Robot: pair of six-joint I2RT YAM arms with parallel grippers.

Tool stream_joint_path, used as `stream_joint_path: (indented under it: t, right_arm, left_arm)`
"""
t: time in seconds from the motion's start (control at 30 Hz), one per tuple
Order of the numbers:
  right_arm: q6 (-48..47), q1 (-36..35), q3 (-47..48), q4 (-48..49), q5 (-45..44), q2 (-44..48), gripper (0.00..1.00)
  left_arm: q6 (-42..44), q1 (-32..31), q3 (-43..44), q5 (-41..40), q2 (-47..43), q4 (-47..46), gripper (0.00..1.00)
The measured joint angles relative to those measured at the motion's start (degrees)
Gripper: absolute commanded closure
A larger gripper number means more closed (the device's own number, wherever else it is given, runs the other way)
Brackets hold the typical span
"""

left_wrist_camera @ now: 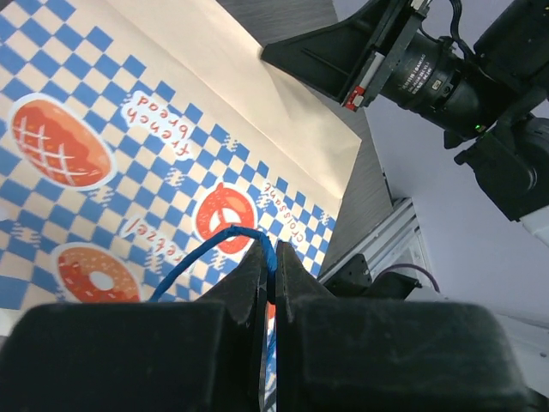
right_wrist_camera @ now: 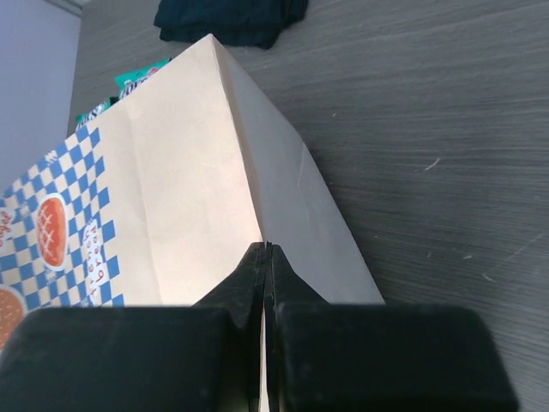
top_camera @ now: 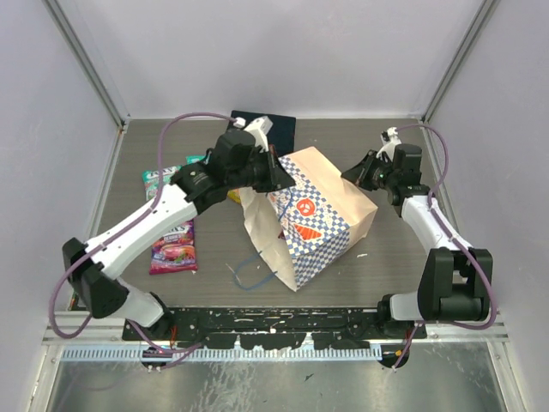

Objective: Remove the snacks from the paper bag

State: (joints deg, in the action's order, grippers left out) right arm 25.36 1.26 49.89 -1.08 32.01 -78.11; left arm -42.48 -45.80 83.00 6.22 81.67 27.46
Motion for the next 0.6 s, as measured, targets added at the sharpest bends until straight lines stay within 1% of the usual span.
stream_joint_path:
  t: [0.07,0.17,0.27,0.37,0.53,0.6]
  right_arm:
    - [-0.07,1.14,2.27,-1.68,-0.61,-0.31,1.00]
    - [-0.87,3.04,7.21,-4.96,-3.54,-1.33,0.99]
    - [-1.73,4.20,12.09,-8.09,-6.05,-1.55,0.99]
    - [-2.08,4.11,14.99,-9.31,-6.47,-1.03,0.99]
    - [-2.25,3.63,15.37,-9.97,-6.62,0.26,0.99]
    - [-2.47,3.65,15.17,-10.16,-7.06,0.24,0.99]
  left_arm:
    - [0.76,0.00,4.28,1.01,4.20,0.39,1.00]
    - [2.27,0.02,13.92,3.28,12.04,0.52,1.00]
    - [3.67,0.02,18.29,4.79,15.45,0.55,1.00]
    - [4.72,0.22,17.97,5.16,15.12,0.66,1.00]
    - [4.83,1.90,10.58,5.38,10.56,-0.31,1.00]
    - [4.68,2.56,9.20,5.64,9.81,-0.46,1.00]
